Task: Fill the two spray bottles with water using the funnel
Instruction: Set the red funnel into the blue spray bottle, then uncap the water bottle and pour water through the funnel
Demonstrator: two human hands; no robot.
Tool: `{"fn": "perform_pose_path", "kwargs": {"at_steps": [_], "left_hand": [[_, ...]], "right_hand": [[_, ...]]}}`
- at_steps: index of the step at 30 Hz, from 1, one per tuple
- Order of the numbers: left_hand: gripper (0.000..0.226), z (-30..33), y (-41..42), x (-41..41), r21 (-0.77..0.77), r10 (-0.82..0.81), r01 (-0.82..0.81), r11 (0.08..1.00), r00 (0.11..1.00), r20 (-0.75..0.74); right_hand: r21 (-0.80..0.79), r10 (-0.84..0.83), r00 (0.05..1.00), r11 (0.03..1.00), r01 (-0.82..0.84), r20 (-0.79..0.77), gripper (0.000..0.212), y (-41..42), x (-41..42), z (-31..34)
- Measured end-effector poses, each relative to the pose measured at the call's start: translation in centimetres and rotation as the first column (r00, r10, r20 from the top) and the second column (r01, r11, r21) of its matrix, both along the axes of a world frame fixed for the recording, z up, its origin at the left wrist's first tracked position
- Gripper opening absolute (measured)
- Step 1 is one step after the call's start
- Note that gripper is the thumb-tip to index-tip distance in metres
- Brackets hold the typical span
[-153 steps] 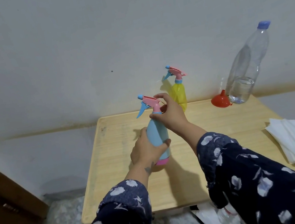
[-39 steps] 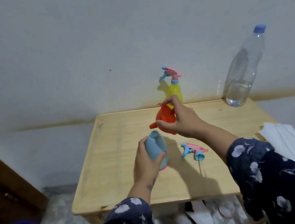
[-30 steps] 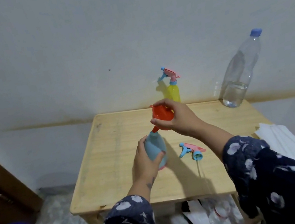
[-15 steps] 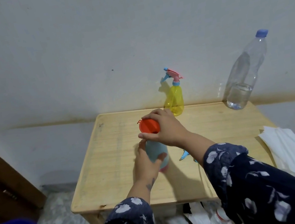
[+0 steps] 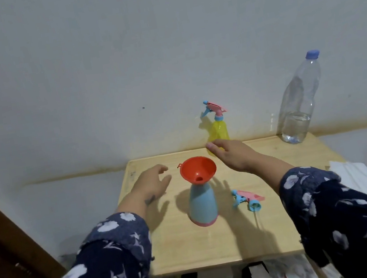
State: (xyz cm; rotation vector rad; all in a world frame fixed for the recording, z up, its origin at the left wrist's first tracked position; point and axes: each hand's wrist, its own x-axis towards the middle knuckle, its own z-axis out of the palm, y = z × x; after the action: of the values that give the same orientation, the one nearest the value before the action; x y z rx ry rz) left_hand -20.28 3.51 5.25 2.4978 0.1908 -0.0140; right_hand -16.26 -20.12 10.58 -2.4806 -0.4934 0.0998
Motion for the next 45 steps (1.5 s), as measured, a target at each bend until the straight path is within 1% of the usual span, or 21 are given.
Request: {"fn": "perform_pose_path", "kwargs": {"at_steps": [3,5,9,11,15,19,23,27,29,32,35,40,42,45], "left_hand": [[0.039,4.1,-0.2,1.9,0.059,-0.037,0.032,0.998,0.995,0.088],[0.040,6.0,-1.3,3.2,0.070,-0.079,0.072,0.995,0.992,0.102],[0.044,8.1,-5.5,5.5,0.086,-0.199,0.191,0.978,0.975,0.102],[0.046,8.7,-8.4,6.8,0.096,-0.259,0.252,0.963,0.963,0.078],[0.048,8.9,-14.3,9.5,0.101,-0.377,0.375,0.922,0.926,0.010],[0.047,8.3,-20.3,12.3,0.077,-0.440,0.437,0.896,0.898,0.019],[0.050,6.7,-25.7,15.9,0.016,-0.459,0.459,0.888,0.888,0.014],[0.062,4.7,-30.6,20.3,-0.078,-0.422,0.420,0.904,0.907,-0.005],[0.074,3.9,-32.8,22.5,-0.132,-0.398,0.396,0.909,0.917,0.011],[0.094,2.6,-35.8,25.6,-0.236,-0.361,0.359,0.903,0.932,0.037],[0.103,1.1,-38.2,28.5,-0.342,-0.299,0.298,0.891,0.953,0.053],[0.112,-2.0,-41.2,31.3,-0.471,-0.188,0.216,0.856,0.976,0.107],[0.114,-3.1,-42.1,31.8,-0.497,-0.136,0.191,0.846,0.980,0.145],[0.111,-3.9,-42.8,31.6,-0.522,-0.055,0.154,0.839,0.978,0.199]], "right_hand": [[-0.168,-0.044,0.997,0.985,0.032,-0.068,0.047,-2.0,0.9,1.0],[-0.228,-0.082,0.991,0.972,0.056,-0.103,0.048,-3.5,1.1,1.7],[-0.245,-0.169,0.980,0.960,0.138,-0.108,0.047,-7.0,1.5,2.3],[-0.249,-0.212,0.969,0.952,0.177,-0.124,0.046,-9.2,2.0,2.3],[-0.253,-0.297,0.946,0.932,0.258,-0.129,0.048,-14.3,3.3,2.5],[-0.251,-0.370,0.918,0.911,0.328,-0.141,0.049,-19.3,5.0,2.4],[-0.179,-0.425,0.895,0.899,0.400,-0.135,0.054,-23.6,8.1,1.4],[-0.085,-0.452,0.881,0.892,0.444,-0.136,0.060,-27.0,12.6,0.4],[-0.009,-0.463,0.876,0.885,0.466,-0.131,0.065,-28.4,15.4,0.1],[0.152,-0.465,0.870,0.860,0.488,-0.163,0.076,-29.8,19.5,-0.5],[0.286,-0.432,0.879,0.833,0.474,-0.200,0.087,-30.4,22.9,-1.1],[0.421,-0.375,0.905,0.801,0.425,-0.200,0.086,-30.2,26.1,-2.6],[0.466,-0.374,0.907,0.778,0.420,-0.194,0.086,-30.2,26.5,-3.4],[0.499,-0.399,0.903,0.757,0.421,-0.156,0.084,-30.3,26.5,-3.9]]}}
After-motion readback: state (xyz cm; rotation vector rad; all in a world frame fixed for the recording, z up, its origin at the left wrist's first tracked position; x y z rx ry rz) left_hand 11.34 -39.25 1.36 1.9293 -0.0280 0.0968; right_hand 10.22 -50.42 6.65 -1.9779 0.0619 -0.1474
